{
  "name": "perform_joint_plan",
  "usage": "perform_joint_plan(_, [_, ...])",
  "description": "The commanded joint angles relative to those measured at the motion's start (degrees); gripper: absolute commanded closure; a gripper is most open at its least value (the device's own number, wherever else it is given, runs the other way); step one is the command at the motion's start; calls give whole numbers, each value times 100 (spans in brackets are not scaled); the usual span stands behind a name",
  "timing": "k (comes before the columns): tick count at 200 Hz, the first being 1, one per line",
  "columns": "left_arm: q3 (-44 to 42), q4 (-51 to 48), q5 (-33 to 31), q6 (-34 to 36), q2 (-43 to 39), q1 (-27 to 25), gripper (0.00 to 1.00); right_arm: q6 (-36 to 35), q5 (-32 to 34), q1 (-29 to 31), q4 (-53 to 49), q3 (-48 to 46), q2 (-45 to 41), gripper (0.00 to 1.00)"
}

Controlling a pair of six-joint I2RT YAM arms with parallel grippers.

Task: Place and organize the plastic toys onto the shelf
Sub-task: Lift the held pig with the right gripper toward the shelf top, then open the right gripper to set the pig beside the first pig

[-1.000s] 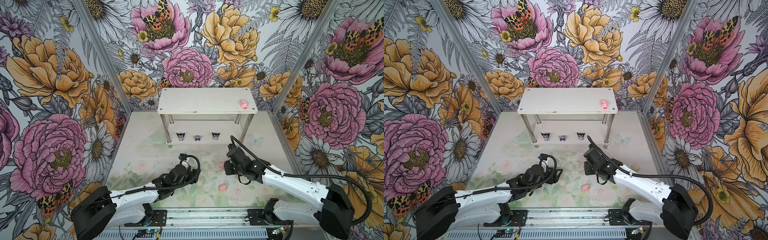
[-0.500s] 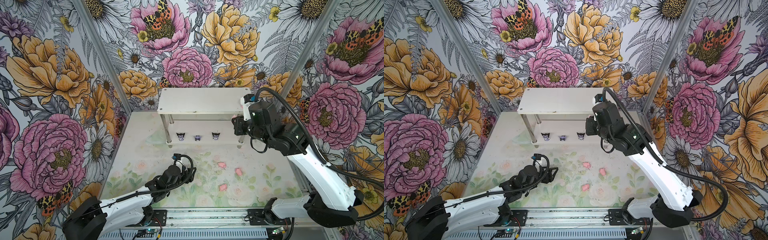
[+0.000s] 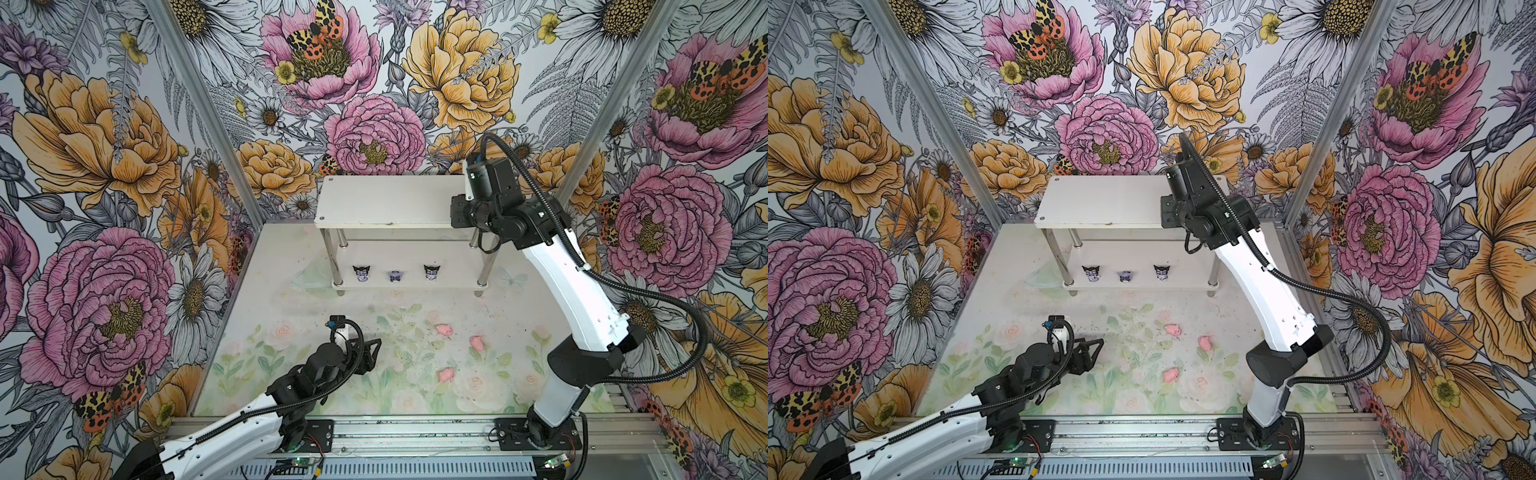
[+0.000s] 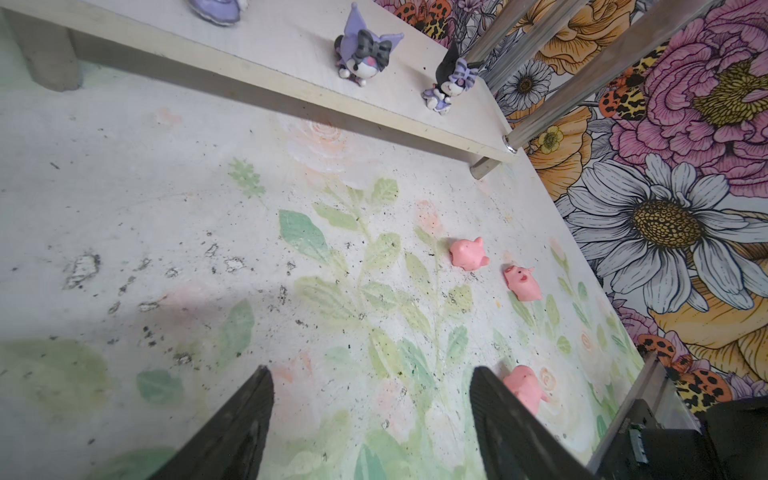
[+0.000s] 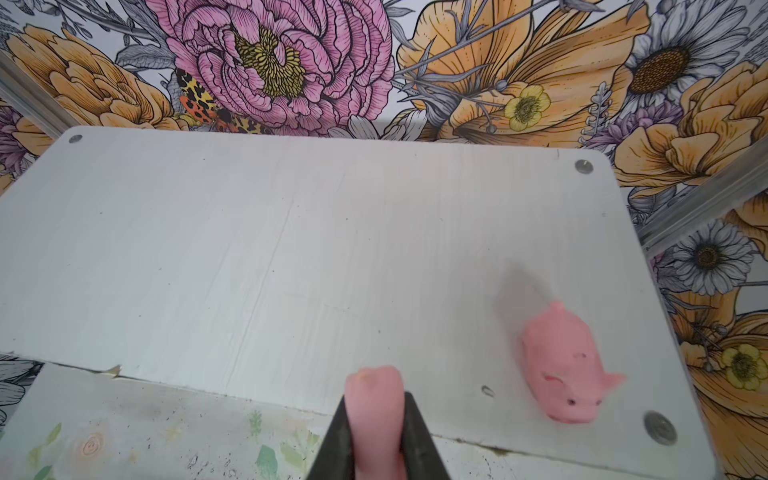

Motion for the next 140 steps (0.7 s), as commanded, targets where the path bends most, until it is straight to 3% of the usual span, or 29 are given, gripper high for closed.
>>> perform_joint_plan(1, [-136, -399, -273, -205, -268, 56, 23, -119, 70, -89, -163, 373, 180, 82])
perform_joint_plan(37, [-197, -480, -234, -206, -454, 43, 23, -32, -33, -240, -173, 453, 432, 81])
perform_joint_plan(140, [-153, -163, -246, -137, 20, 56, 22, 135, -178, -421, -190, 470, 711, 78])
